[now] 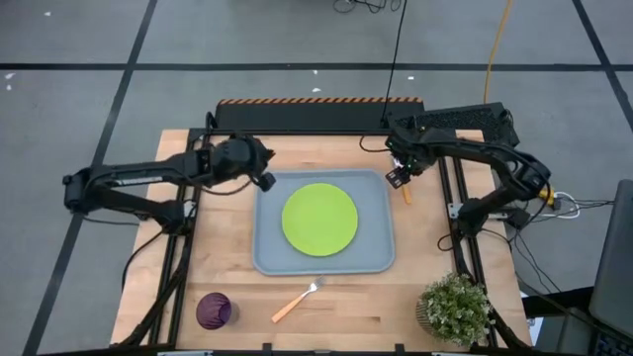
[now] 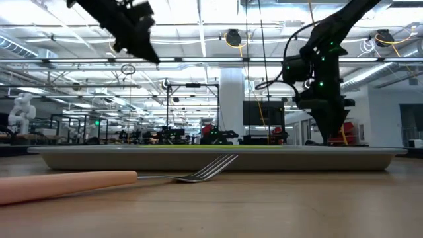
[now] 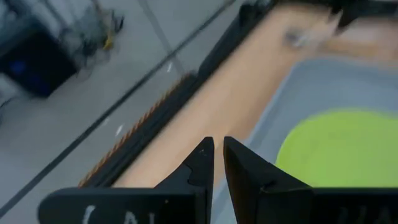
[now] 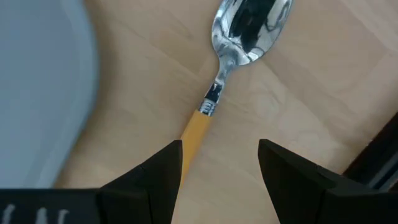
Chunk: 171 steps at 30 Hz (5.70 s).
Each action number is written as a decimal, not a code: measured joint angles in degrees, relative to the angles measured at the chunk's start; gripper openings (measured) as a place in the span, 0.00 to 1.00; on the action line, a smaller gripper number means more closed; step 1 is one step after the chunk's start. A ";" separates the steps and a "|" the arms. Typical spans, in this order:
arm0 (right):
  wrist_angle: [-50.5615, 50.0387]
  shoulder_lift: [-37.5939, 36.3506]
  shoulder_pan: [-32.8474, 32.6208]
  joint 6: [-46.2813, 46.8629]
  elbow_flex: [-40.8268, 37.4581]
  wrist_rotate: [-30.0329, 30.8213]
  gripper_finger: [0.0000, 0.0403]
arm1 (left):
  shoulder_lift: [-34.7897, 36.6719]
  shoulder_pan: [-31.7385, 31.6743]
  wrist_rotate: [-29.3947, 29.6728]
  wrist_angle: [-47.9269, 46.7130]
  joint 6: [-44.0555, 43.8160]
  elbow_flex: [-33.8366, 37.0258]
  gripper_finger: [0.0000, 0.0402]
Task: Pick and place plate/cup/fork/spoon on tray
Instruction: Put the yellow spoon on the gray serving tray to the right of the green plate, then put the light orange fork on the gray serving tray to the right of the yellow spoon
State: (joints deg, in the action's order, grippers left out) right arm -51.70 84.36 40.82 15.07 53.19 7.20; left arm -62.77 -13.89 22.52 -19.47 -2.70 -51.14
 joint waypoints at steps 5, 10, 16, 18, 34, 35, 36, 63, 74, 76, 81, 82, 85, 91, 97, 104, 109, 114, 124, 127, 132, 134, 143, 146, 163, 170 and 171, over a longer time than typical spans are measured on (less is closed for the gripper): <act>0.37 0.89 0.00 1.55 0.02 -0.07 0.50 | 3.06 1.75 -3.70 5.96 3.31 2.78 0.10; 1.15 1.72 0.00 2.66 0.00 -1.33 0.50 | 3.79 2.38 -4.74 10.72 5.93 4.91 0.10; 2.09 2.72 -0.05 3.88 -2.00 -1.52 0.50 | 4.73 1.38 -6.09 11.63 9.06 5.09 0.10; 3.73 2.68 -0.43 4.95 -3.83 -1.52 0.49 | 5.69 1.06 -7.48 9.81 9.45 5.09 0.10; 4.09 1.08 -1.18 2.75 -8.75 -4.50 0.07 | 8.48 1.33 -7.71 6.74 8.54 5.12 0.10; 1.85 0.44 -1.18 2.70 -8.63 -4.54 0.07 | 8.48 1.33 -7.71 6.17 8.53 5.12 0.10; -0.41 -0.60 -1.18 2.71 -8.39 -5.02 0.07 | 8.51 1.33 -7.70 5.45 8.51 5.12 0.10; 15.63 -14.85 -31.75 50.51 -6.73 -11.98 0.08 | 8.46 -7.94 -5.96 1.51 13.59 6.84 0.10; 22.47 -5.10 -38.82 61.76 -6.73 -12.98 0.08 | 8.48 -15.39 -11.45 8.04 13.10 9.18 0.10; 22.53 -4.06 -39.98 63.97 -6.73 -11.69 0.08 | 8.48 -15.82 -11.50 9.68 13.11 9.45 0.10; 22.95 -1.06 -41.79 68.97 -6.73 -10.10 0.08 | 8.48 -16.05 -11.53 12.95 14.32 10.29 0.10; 23.19 -0.29 -41.91 69.69 -6.73 -10.10 0.08 | 8.48 -16.09 -11.54 13.30 14.58 10.32 0.10; 25.05 2.23 -42.07 70.66 -6.73 -10.12 0.08 | 8.51 -16.09 -11.54 13.89 15.17 10.32 0.10; 27.75 4.61 -42.07 70.38 -6.73 -10.13 0.08 | 8.48 -16.11 -12.30 13.91 15.84 10.32 0.10; 30.27 4.67 -41.96 68.76 -6.73 -7.29 0.12 | 8.48 -16.09 -13.53 14.00 15.96 10.32 0.10; 33.69 4.64 -41.18 63.93 -6.73 -6.00 0.41 | 8.50 -16.09 -13.70 13.55 15.91 10.32 0.10; 33.30 4.63 -40.74 64.22 -7.08 -8.79 0.50 | 8.48 -16.09 -13.70 13.01 15.85 10.32 0.10; 33.48 3.94 -40.48 63.56 -7.08 -10.58 0.50 | 8.48 -16.09 -13.70 12.93 15.76 10.32 0.10; 32.18 -1.44 -35.71 40.72 -7.14 -11.59 0.46 | 8.62 -15.34 -18.09 12.11 15.66 10.32 0.10; 34.72 -3.53 -34.74 27.58 -7.08 -11.68 0.46 | 9.53 -14.01 -24.33 12.62 15.54 10.32 0.10; 39.16 -8.92 -32.50 10.25 -7.17 -11.75 0.46 | 11.32 -8.33 -30.43 13.68 10.61 10.03 0.10; 42.63 -11.79 -32.08 2.64 -7.08 -11.47 0.46 | 11.11 -4.75 -29.81 13.77 9.11 9.01 0.10; 62.72 -18.85 -31.41 -20.67 -7.10 -8.82 0.46 | -2.38 14.16 -12.77 -15.63 -2.10 -8.81 0.10; 61.99 -19.87 -31.43 -22.30 -7.10 -0.72 0.46 | -9.30 18.27 -12.54 -24.39 -6.69 -15.85 0.10; 53.53 -27.33 -31.54 -24.17 -11.14 12.34 0.46 | -38.89 26.04 -19.83 -40.28 -29.74 -30.93 0.28; 48.71 -36.99 -31.52 -22.89 -14.49 12.52 0.46 | -39.27 30.15 -24.38 -27.64 -40.25 -30.95 0.46; 48.42 -38.48 -31.52 -22.71 -15.26 12.53 0.46 | -39.27 30.83 -24.45 -26.41 -41.74 -30.95 0.48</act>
State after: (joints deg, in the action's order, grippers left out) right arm -3.29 45.89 9.30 -7.64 37.93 19.73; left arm -102.04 16.94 -1.93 -45.88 -44.44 -82.08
